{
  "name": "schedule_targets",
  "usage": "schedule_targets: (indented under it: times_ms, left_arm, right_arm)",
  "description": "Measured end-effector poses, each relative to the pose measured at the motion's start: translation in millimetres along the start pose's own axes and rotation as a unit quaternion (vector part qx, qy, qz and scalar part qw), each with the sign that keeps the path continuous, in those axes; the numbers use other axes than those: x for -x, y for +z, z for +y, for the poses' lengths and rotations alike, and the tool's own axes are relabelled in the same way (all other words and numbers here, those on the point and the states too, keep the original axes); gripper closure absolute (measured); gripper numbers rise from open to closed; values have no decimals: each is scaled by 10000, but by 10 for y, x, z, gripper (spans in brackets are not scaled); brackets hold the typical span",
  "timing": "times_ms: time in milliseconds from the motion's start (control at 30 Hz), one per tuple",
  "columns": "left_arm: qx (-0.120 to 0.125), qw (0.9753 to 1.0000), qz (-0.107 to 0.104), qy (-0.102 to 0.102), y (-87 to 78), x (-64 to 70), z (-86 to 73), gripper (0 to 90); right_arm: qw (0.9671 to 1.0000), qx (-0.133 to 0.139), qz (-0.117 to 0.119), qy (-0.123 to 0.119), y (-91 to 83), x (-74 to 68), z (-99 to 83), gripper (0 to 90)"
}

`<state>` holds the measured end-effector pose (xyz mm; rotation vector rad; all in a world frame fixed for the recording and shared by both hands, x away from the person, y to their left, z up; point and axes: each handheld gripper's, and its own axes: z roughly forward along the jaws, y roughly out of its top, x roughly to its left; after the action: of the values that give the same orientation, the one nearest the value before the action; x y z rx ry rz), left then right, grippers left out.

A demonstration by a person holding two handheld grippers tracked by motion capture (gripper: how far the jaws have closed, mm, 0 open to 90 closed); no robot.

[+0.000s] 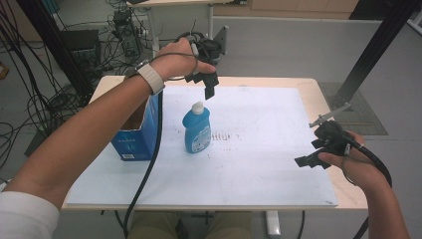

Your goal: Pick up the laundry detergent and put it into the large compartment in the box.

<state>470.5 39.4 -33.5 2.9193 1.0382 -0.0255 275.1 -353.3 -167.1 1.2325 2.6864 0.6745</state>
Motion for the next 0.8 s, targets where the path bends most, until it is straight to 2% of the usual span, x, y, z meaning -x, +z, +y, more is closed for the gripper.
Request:
schedule_targets:
  times_ms: [467,800]
  left_arm:
    - [-85,9997,-116,-215,107,-62,-21,102]
    - [-186,9993,-229,-214,274,-98,2,101]
  right_arm:
    - [10000,17,29,-32,20,-8,-1,79]
    - [10000,13,54,-32,46,2,-11,78]
